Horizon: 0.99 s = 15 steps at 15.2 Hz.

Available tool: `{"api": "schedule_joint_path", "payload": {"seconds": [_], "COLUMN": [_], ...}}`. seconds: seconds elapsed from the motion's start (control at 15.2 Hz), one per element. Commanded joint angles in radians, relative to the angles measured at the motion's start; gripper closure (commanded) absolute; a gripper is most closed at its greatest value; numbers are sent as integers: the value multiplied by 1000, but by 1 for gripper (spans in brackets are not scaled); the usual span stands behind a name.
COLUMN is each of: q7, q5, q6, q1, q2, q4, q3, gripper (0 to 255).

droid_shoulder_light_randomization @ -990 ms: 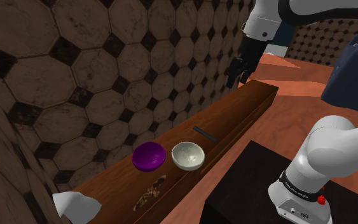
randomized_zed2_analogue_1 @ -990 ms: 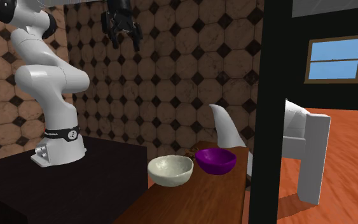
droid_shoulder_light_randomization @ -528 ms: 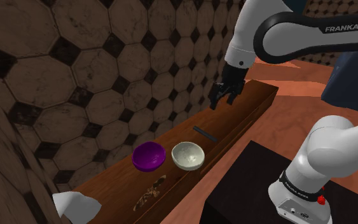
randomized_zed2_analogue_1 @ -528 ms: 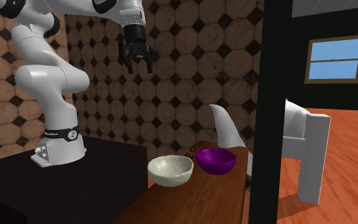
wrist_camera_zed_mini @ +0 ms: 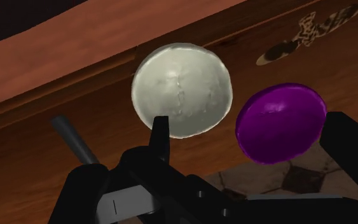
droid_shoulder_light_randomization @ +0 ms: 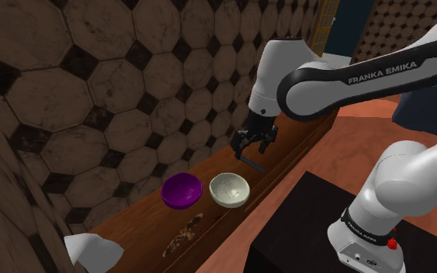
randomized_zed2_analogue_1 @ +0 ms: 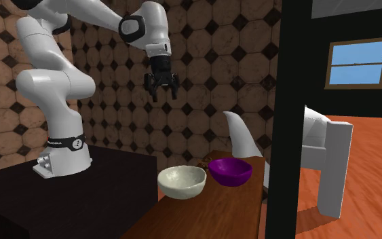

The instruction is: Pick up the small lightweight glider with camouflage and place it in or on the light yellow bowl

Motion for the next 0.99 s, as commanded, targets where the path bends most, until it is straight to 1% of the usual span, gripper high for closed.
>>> {"api": "schedule_joint_path", "payload": {"seconds": [0.0,0.26,0.4,0.53,0.66,0.79,0.86,0.92], "q7": [67,193,269,357,465,596,666,735], "q5": [14,4,-24,-76,-158,-276,-343,-410], "q6": [69,201,266,329,386,434,452,468], "q1": [-3,-33,-56,-84,-113,-129,-127,-113], "q2": [65,219,306,400,503,613,670,725], "q4": [-1,18,36,61,90,127,149,173], "q3": [54,151,200,249,290,312,311,298], "gripper": [0,0,0,0,0,0,0,0]}}
